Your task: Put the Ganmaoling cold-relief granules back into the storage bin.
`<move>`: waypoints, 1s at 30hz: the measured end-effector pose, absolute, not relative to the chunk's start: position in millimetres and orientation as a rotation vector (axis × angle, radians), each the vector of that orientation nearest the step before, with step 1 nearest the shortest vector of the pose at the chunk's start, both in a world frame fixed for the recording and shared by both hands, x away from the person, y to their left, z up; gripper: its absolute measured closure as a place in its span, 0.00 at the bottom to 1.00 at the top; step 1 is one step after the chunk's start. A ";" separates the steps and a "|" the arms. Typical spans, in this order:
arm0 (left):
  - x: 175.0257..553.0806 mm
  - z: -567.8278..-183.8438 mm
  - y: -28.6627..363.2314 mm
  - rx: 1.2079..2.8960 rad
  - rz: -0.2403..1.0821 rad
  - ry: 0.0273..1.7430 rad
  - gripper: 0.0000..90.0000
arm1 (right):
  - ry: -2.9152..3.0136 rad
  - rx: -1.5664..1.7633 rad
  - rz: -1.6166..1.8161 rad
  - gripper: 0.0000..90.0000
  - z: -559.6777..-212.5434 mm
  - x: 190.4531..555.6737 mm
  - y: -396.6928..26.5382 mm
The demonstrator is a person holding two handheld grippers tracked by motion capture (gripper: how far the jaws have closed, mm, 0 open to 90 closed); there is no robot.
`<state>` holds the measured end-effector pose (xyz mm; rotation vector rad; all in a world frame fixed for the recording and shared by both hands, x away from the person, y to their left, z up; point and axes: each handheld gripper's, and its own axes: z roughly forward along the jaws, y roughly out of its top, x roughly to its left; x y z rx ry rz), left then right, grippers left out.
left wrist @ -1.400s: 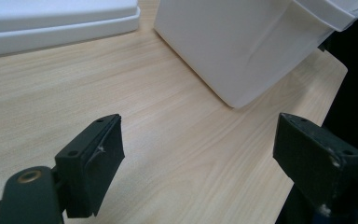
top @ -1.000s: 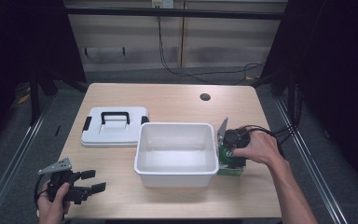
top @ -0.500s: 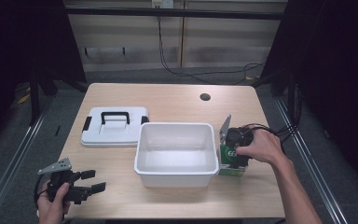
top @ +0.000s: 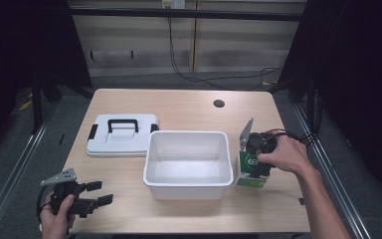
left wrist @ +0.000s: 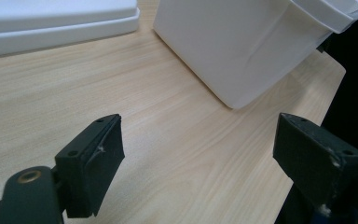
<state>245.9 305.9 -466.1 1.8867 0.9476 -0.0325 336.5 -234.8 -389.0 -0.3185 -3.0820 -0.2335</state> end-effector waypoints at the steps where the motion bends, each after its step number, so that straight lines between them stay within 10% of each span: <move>1: 246.0 -466.4 305.8 1.886 -0.032 0.949 0.18 | -3.085 -0.326 -0.235 0.18 -387.9 336.3 -235.0; 30: 246.1 -465.4 306.6 1.881 -0.029 0.945 0.18 | -3.119 -0.347 -0.248 0.18 -343.3 335.1 -241.7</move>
